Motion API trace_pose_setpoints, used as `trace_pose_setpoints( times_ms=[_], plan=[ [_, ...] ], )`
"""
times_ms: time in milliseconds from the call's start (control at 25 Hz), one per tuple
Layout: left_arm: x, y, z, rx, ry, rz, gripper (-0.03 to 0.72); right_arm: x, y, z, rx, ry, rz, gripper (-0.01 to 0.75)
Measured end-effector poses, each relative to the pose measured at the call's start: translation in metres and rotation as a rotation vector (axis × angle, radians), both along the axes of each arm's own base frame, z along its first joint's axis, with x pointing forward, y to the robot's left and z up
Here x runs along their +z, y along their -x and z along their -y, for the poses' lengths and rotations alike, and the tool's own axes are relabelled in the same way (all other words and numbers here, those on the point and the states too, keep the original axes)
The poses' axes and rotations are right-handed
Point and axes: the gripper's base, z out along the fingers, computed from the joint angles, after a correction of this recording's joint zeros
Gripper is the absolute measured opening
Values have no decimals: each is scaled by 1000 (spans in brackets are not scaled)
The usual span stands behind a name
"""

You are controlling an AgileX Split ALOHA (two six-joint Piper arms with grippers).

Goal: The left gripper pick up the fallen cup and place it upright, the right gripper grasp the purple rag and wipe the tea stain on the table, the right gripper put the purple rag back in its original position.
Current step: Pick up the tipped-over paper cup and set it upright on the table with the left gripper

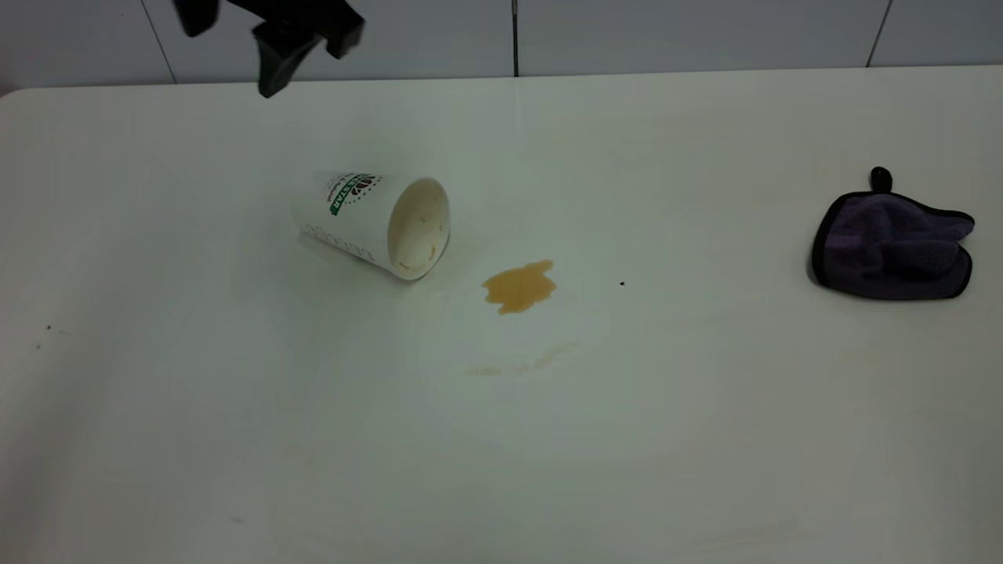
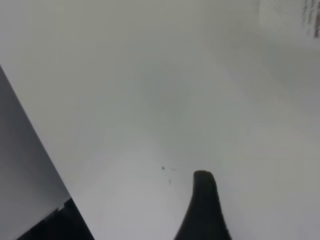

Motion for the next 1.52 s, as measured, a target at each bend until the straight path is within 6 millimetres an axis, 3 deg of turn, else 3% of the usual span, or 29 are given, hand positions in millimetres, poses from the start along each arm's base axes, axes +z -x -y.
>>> trace_pose_setpoints(
  times_ms=[280,520,840,1160,1400,1520],
  plan=[
    [-38,5,47,-128,-55,36,643,0,0,0,0,-1,0,239],
    [-83,6,68,-184,-151,133,632,0,0,0,0,-1,0,239],
    [-132,1,76,-251,-110,164,604,0,0,0,0,-1,0,239],
    [-136,-2,76,-266,-129,201,591,0,0,0,0,-1,0,239],
    [-156,-8,58,-244,-216,183,588,0,0,0,0,-1,0,239],
    [-157,-15,48,-236,-247,187,539,0,0,0,0,-1,0,237]
  ],
)
